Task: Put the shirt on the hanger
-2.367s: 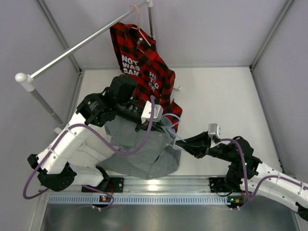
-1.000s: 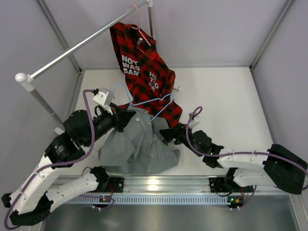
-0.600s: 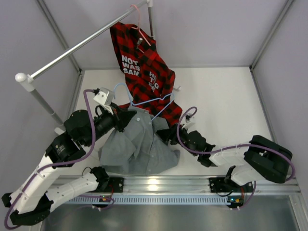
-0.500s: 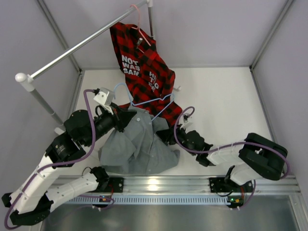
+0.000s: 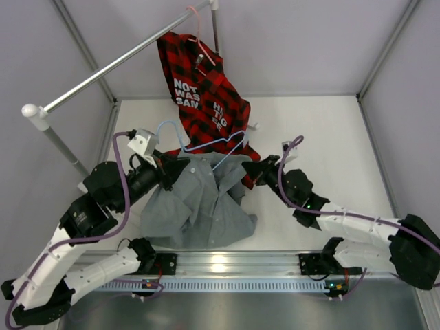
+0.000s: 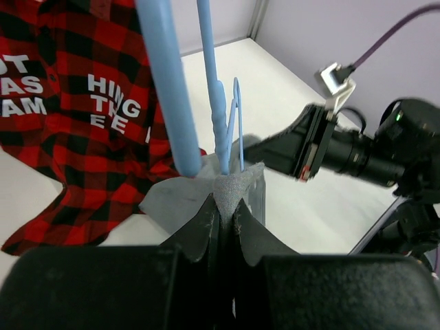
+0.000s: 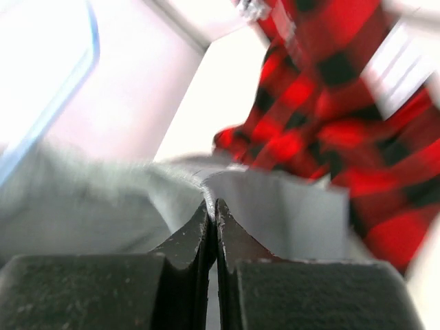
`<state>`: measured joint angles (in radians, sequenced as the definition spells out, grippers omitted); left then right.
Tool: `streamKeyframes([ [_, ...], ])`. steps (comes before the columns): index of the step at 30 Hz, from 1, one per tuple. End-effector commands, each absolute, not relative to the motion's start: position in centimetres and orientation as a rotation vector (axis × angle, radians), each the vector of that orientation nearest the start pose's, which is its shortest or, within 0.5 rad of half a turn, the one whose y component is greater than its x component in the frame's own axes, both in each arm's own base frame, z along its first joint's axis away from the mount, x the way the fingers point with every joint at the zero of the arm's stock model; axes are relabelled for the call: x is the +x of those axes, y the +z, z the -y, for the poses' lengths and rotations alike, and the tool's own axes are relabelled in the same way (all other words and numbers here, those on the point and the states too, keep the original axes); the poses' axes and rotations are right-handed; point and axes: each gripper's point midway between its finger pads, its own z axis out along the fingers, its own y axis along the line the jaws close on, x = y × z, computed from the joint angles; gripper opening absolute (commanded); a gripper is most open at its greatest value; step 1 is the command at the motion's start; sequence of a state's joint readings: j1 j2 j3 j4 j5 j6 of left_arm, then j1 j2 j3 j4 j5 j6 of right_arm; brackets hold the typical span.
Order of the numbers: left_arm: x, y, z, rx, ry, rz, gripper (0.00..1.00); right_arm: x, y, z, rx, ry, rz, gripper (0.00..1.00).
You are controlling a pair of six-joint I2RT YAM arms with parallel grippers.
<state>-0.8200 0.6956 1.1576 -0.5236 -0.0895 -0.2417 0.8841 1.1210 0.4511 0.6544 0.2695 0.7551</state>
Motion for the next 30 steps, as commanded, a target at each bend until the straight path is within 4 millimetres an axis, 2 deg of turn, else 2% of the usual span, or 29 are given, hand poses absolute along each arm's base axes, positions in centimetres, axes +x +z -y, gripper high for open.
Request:
streamKeyframes([
  [1, 18.5, 40.5, 17.3, 0.396, -0.671, -1.547, 0.0, 27.7, 22.6, -26.2, 0.04, 0.919, -1.749, 0.0],
  [5, 18.2, 39.6, 17.8, 0.444, -0.68, -1.542, 0.0, 28.5, 24.9, -25.3, -0.052, 0.885, -1.783, 0.0],
  [6, 18.1, 39.6, 18.1, 0.475, -0.684, -1.524, 0.0, 28.8, 26.7, -25.3, -0.08, 0.875, -1.758, 0.0],
  [7, 17.7, 39.4, 18.5, 0.515, -0.698, -1.513, 0.0, 29.0, 26.5, -24.8, -0.092, 0.847, -1.794, 0.0],
  [8, 17.7, 38.7, 18.6, 0.539, -0.689, -1.515, 0.0, 29.0, 26.8, -24.9, -0.115, 0.84, -1.803, 0.0],
  [9, 17.8, 38.4, 18.8, 0.571, -0.671, -1.508, 0.0, 29.4, 28.8, -24.7, -0.137, 0.826, -1.773, 0.0],
  [10, 17.8, 37.9, 18.9, 0.587, -0.664, -1.511, 0.0, 29.3, 28.2, -24.5, -0.155, 0.795, -1.823, 0.0],
  [11, 17.8, 37.2, 19.1, 0.603, -0.664, -1.522, 0.0, 29.5, 29.7, -24.6, -0.172, 0.794, -1.81, 0.0],
  [12, 17.7, 37.0, 19.1, 0.612, -0.663, -1.52, 0.0, 29.7, 30.0, -24.6, -0.204, 0.776, -1.818, 0.0],
  [13, 17.7, 37.2, 19.2, 0.61, -0.669, -1.503, 0.0, 29.6, 30.0, -24.7, -0.227, 0.776, -1.832, 0.0],
  [14, 17.7, 36.9, 19.2, 0.611, -0.671, -1.501, 0.0, 29.7, 29.2, -24.8, -0.244, 0.761, -1.875, 0.0],
  [16, 17.0, 37.9, 19.2, 0.615, -0.705, -1.452, 0.0, 30.0, 29.7, -24.8, -0.263, 0.751, -1.879, 0.0],
  [18, 17.0, 38.5, 18.9, 0.583, -0.714, -1.434, 0.0, 29.8, 28.6, -25.3, -0.294, 0.761, -1.916, 0.0],
  [21, 17.7, 39.7, 17.3, 0.462, -0.679, -1.41, 0.0, 29.3, 27.2, -25.2, -0.305, 0.768, -1.937, 0.0],
  [24, 17.7, 40.3, 16.7, 0.406, -0.686, -1.396, 0.0, 29.0, 26.3, -24.9, -0.29, 0.764, -1.937, 0.0],
  [29, 16.7, 39.5, 18.1, 0.446, -0.784, -1.413, 0.0, 29.7, 25.6, -24.7, -0.265, 0.76, -1.959, 0.0],
  [30, 16.4, 39.2, 18.5, 0.458, -0.814, -1.42, 0.0, 30.1, 26.2, -24.6, -0.254, 0.765, -1.949, 0.0],
])
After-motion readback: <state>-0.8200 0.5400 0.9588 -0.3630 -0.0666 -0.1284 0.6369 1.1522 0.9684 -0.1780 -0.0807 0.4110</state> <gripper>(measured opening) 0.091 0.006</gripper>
